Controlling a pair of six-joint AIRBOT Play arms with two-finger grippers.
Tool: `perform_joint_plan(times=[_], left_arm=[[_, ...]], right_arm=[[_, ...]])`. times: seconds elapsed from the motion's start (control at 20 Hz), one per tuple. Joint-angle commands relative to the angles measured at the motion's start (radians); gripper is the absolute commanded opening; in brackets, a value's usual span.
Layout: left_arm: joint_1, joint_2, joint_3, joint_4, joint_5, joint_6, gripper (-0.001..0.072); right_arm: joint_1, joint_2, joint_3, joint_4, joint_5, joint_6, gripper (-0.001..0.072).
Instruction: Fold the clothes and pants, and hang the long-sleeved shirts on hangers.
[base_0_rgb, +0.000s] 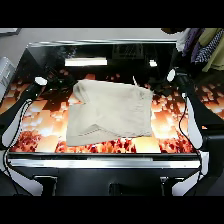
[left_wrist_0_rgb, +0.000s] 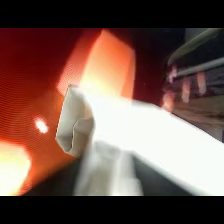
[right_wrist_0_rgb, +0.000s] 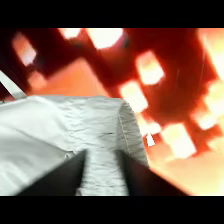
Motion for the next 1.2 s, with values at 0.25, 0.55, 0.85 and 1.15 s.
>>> perform_joint_plan(times=[0.25, 0.55, 0.85, 1.15], left_arm=[[0.122, 0.15, -0.002, 0.117, -0.426, -0.032, 0.0685], [0.156, 0.535, -0.51, 0.195, -0.417, -0.059, 0.0685], [0.149, 0.685, -0.784, 0.192, -0.416, -0.011, 0.0686], [0.149, 0.684, -0.808, 0.192, -0.382, 0.014, 0.0685]], right_arm=[[-0.209, 0.187, -0.005, 0.196, 0.351, -0.334, 0.0498], [-0.309, 0.478, -0.552, 0.366, 0.396, -0.502, 0.0467], [-0.211, 0.626, -0.917, 0.516, 0.216, -0.579, 0.0423], [-0.063, 0.626, -0.925, 0.493, 0.18, -0.523, 0.0414]])
